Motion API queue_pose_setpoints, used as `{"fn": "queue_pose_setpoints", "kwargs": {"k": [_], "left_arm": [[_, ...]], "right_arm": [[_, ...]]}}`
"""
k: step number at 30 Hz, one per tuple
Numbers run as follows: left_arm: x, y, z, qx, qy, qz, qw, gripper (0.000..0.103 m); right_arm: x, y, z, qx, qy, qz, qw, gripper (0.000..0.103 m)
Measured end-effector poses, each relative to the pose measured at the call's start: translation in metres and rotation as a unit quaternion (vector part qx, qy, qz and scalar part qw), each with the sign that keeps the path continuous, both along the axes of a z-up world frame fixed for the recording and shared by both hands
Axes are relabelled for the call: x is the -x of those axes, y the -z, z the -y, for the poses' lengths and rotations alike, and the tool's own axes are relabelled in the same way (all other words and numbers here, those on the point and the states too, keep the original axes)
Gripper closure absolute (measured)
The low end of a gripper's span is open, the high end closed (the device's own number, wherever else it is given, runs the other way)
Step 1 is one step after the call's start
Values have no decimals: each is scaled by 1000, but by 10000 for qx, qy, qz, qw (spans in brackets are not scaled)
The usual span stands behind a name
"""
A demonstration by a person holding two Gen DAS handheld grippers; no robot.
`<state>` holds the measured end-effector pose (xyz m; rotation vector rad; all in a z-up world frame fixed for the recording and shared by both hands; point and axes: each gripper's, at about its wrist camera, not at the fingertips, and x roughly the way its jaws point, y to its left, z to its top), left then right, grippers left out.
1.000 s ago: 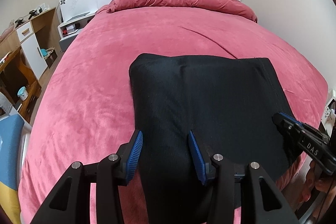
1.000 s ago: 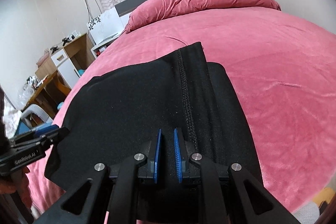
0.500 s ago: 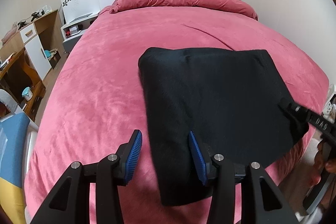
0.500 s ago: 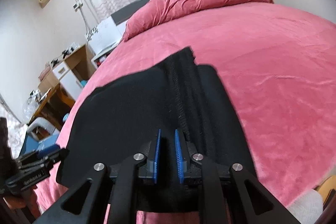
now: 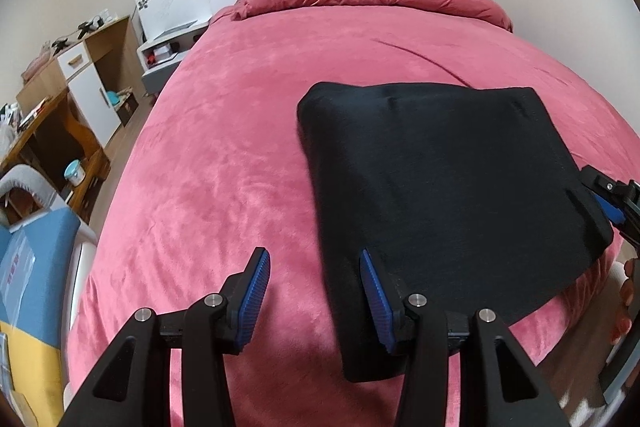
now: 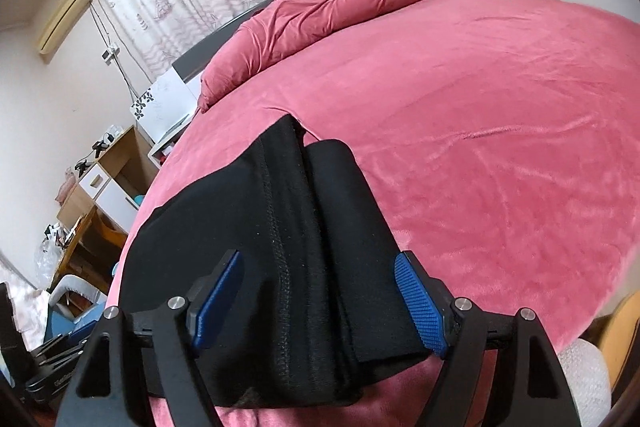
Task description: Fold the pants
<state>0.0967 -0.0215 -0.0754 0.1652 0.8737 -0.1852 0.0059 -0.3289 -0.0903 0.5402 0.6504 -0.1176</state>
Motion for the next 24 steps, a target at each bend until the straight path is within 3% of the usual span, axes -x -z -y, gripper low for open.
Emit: {"fn": "queue_pose_setpoints", "kwargs": {"k": [12,14,17,20,24], "left_arm": [[-3,4,-6,52,-93,-123,9999,54],[-5,4,-7,136,-95,-181,9997,54],[-12,5,-15,391,-129,-349,9985,49],[-18,6,-23,642,-174,-488,9966,44],[-31,13,-40,1379,-190,-911,9861,42]], "right_arm": [[-1,2,2,-73,12,-70,9999,20],[-1,4,4,-154,20,-88,9998,13],[-4,10,11,-437,22,-176,9989,4],[-8,18,20,-766,39,-325,9965,3],[-14,30,31,-1262,-69,-550,9905,1]]}}
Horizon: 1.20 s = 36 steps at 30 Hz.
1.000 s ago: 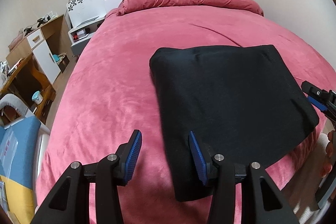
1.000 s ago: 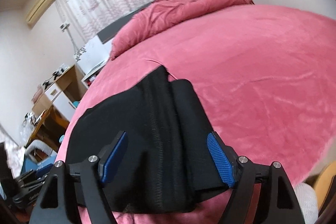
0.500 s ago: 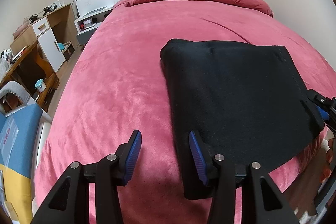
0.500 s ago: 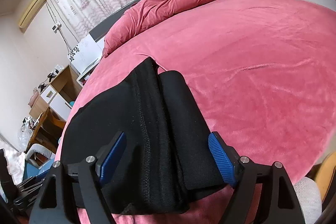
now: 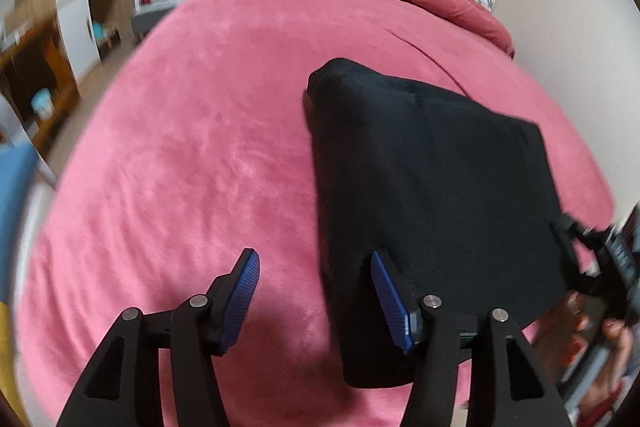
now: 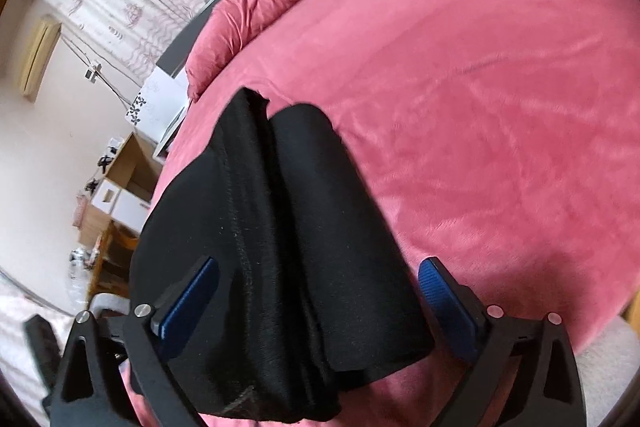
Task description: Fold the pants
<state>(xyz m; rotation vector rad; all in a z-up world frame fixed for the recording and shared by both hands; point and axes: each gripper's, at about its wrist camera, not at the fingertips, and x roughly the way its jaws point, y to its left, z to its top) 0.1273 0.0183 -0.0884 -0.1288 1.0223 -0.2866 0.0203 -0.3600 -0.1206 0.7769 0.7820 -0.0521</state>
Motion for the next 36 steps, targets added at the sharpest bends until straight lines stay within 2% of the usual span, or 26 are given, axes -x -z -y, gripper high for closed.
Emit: {"fn": "queue_pose_setpoints", "kwargs": {"k": [4,9,14,17,21,24,26,27,33,36], "left_arm": [[-13,11,-18,785,-46,-429,9960,38],[-25,18,-20,1102,169,-539,9923,35],[-37,18,-13,1543,431,-641,9850,34],[-41,16,-2,1600,659,-590,9832,33],[-46,16,12,1467,836,-443,9846,30],[-50,26,8,1763,685,-621,9800,29],[-49,34,3,2014,546,-756,9751,29],[-48,37,2,2110,471,-791,9731,29],[-40,37,-1,2487,497,-940,9627,29],[-43,39,2,2510,614,-960,9612,28]], "right_arm": [[-11,5,8,-274,-389,-115,9988,0],[-26,9,17,-549,-922,-153,9941,0],[-34,15,24,-932,-1138,0,9891,0],[-37,16,21,-955,-1346,103,9862,0],[-45,16,11,-627,-1521,73,9863,1],[-49,17,10,-492,-1482,89,9877,9],[-53,18,13,-523,-1384,105,9889,19],[-54,20,16,-583,-1312,129,9896,21],[-54,22,20,-651,-1327,163,9889,21],[-55,22,21,-656,-1333,201,9887,21]]}}
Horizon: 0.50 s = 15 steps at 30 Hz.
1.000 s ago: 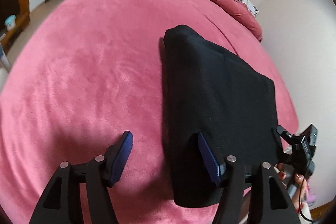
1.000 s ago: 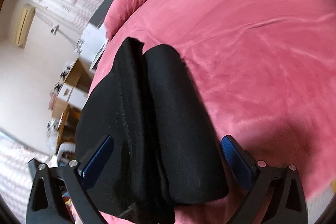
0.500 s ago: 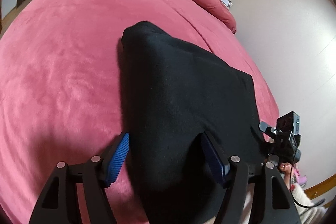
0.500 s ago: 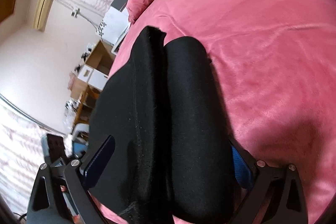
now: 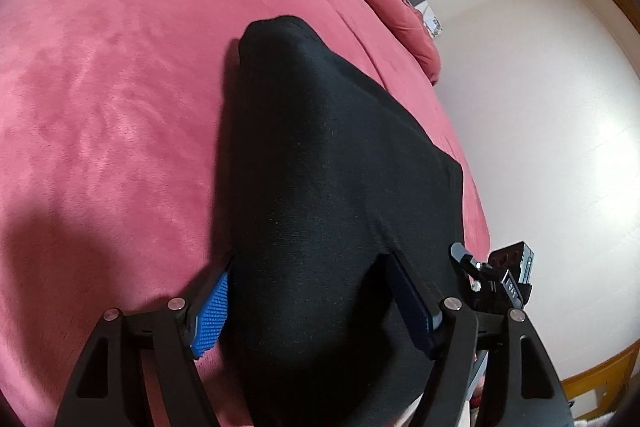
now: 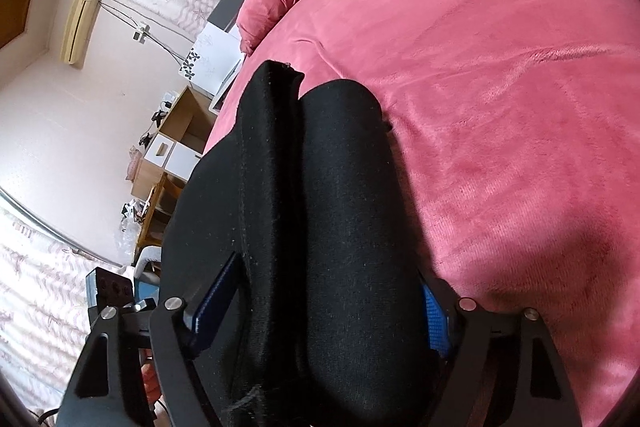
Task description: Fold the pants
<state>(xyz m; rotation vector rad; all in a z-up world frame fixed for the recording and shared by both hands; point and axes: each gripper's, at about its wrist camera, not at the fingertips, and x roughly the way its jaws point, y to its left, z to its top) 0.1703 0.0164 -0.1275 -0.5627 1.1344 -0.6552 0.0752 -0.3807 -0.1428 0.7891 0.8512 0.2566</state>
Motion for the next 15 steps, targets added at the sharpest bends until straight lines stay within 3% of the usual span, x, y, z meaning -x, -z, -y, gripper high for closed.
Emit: {"fn": "queue_pose_setpoints", "kwargs": {"k": [2,6,11,15], "left_arm": [[-3,4,3,36,8,-9,10000,28],[6,5,8,-182,-102,239,9995,28],[13,-7,17,-538,-56,505,9973,41],[16,-18,23,-791,-3,754,9940,53]], "right_arm": [[1,-1,1,76,-31,43,10000,30],[1,-5,-6,370,-27,92,9993,37],[3,-17,-22,1046,11,180,9944,41],[3,-20,-26,1244,25,218,9920,43]]}}
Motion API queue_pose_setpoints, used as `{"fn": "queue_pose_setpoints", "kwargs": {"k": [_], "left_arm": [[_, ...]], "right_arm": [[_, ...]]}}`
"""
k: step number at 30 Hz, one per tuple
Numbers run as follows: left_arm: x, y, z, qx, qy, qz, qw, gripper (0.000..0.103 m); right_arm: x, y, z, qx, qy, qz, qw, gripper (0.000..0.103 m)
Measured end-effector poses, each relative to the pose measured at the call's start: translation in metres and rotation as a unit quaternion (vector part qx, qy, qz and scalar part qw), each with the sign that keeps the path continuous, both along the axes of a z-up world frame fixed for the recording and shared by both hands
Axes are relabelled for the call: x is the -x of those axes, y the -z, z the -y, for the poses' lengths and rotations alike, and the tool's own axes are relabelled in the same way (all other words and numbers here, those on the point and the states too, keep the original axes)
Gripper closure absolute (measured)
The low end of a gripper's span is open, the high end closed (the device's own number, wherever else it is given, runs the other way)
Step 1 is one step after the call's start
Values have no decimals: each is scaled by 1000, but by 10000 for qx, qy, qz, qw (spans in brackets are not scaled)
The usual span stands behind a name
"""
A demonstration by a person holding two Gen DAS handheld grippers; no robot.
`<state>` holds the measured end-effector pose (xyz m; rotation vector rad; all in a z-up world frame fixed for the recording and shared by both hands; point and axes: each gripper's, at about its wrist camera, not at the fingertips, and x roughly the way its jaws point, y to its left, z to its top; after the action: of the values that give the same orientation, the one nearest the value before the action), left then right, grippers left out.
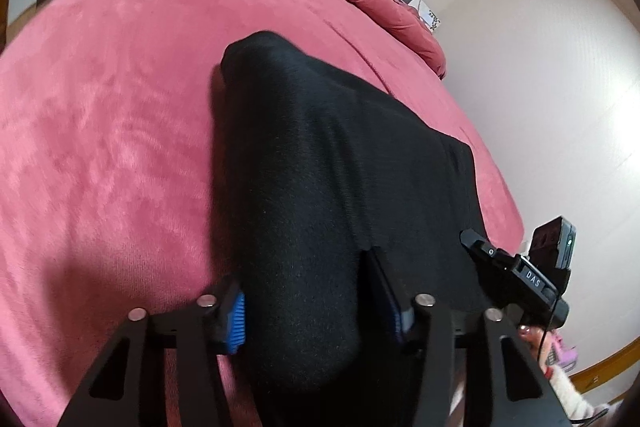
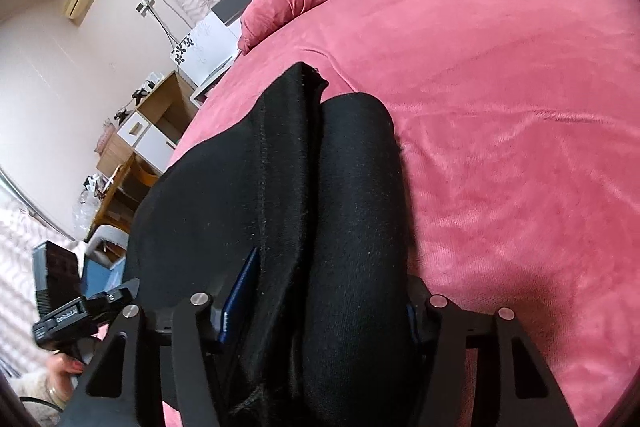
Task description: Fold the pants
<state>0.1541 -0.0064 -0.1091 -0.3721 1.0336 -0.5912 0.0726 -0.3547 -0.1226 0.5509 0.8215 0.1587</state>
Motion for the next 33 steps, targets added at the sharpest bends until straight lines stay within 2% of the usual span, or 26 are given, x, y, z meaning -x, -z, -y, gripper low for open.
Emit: {"fn": "queue_pose_setpoints", "kwargs": {"k": [2,7,10,16,25,33], "left_arm": [[2,-6,6,-185,33,131,9997,55],[2,-17,23,-363,27,259,9990,66],[1,-23,30,-501,91,412,9979,68],[-1,-29,30,-443,68,387,9982,69],[2,-39,30,-542,174,680,9961,69],[5,-49,24,-565,86,843,9948,69]], "right_arm": [[0,-1,-2,76,13,5,10000,43],[1,-4,-7,158,54,7,9999,45],[3,-9,-12,314,39,81,9995,47],[4,-20,-22,536,17,203,9984,50],[-2,-37,-36,767,-74,320,9965,52],[-8,-47,-46,839,-159,474,9952,53]]}}
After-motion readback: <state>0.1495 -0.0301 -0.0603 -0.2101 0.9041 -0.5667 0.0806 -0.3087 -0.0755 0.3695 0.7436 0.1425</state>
